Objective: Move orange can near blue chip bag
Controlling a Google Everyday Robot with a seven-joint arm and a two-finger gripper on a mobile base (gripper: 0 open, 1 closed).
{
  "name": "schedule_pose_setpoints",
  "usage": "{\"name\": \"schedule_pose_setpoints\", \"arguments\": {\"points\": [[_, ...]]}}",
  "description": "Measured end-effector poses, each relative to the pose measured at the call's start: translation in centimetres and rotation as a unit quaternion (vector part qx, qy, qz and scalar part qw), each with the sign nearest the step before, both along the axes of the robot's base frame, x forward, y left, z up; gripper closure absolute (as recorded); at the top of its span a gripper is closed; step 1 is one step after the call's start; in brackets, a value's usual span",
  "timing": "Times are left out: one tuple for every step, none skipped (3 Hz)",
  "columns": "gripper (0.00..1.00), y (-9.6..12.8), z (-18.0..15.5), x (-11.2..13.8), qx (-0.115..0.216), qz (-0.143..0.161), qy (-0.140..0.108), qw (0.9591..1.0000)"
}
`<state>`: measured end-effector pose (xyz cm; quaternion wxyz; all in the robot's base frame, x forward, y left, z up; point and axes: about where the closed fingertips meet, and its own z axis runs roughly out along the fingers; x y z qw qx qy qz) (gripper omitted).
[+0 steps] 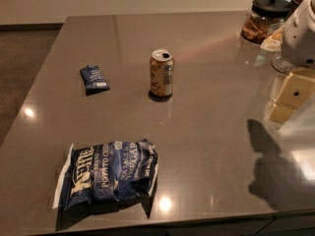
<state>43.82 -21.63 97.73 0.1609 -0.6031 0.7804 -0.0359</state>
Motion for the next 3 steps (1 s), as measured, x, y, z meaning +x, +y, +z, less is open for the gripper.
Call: {"name": "schedule_pose_setpoints", "arguments": {"points": [[0.0,0.0,0.0,0.0,0.0,0.0,0.0,1.0],[0.0,1.0,0.1,1.1,0.012,0.006,-0.003,0.9999],[0.0,3.7,-0.4,4.5,0.05,0.016,-0.005,0.9986]]}}
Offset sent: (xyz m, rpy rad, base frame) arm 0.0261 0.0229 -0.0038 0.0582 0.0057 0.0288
